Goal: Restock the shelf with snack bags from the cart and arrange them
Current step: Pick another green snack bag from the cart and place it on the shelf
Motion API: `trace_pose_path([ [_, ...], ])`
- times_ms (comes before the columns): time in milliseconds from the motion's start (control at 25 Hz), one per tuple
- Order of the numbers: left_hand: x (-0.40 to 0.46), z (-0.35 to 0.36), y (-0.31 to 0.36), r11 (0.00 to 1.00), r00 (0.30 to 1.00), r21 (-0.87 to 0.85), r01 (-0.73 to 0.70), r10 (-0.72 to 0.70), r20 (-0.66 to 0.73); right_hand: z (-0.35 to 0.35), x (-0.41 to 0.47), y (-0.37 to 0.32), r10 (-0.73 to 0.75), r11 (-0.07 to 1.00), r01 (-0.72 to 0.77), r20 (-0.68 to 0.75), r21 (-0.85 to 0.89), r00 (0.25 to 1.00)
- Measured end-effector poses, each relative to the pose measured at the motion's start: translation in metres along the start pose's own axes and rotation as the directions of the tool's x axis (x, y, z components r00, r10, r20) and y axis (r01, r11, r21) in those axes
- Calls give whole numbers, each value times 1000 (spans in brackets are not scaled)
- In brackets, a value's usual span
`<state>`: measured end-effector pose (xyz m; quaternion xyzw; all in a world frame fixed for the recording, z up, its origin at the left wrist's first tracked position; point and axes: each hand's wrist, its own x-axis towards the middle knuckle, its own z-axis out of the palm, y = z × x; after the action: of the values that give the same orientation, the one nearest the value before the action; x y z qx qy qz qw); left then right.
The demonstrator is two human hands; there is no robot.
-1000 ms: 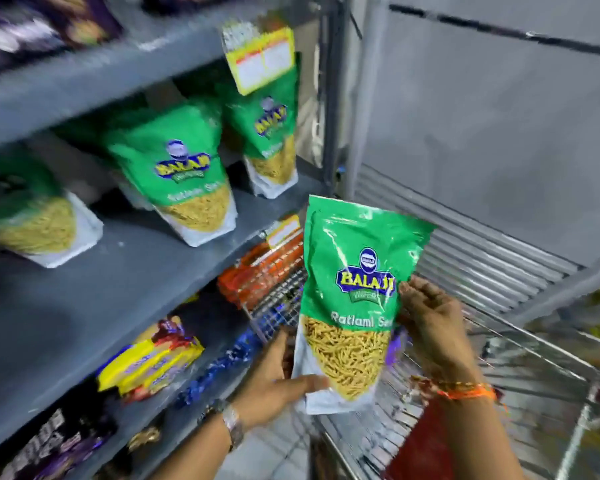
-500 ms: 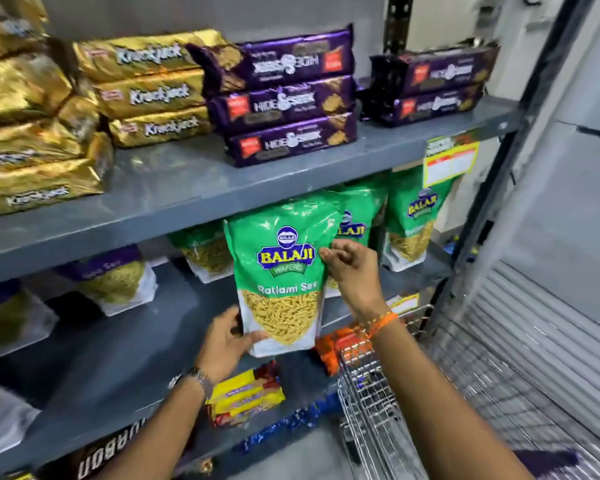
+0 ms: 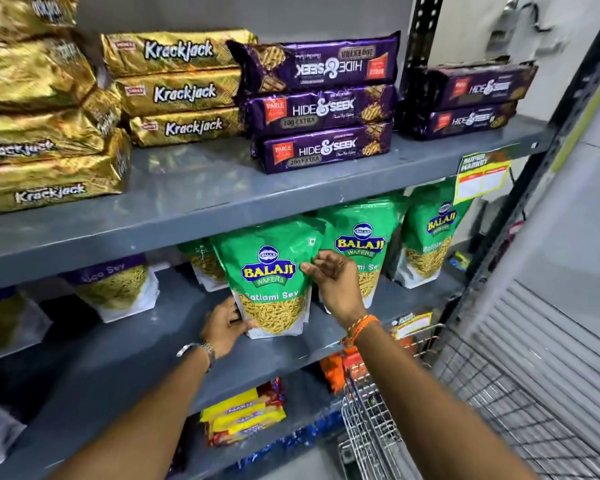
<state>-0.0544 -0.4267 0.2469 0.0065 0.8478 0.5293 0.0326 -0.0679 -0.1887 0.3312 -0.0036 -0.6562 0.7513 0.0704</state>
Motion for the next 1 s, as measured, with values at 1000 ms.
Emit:
trace_pose_path([
  [1000, -188, 354, 89, 976, 857, 43, 215, -210, 470, -419, -361, 124, 95, 931, -347, -846, -111, 525],
])
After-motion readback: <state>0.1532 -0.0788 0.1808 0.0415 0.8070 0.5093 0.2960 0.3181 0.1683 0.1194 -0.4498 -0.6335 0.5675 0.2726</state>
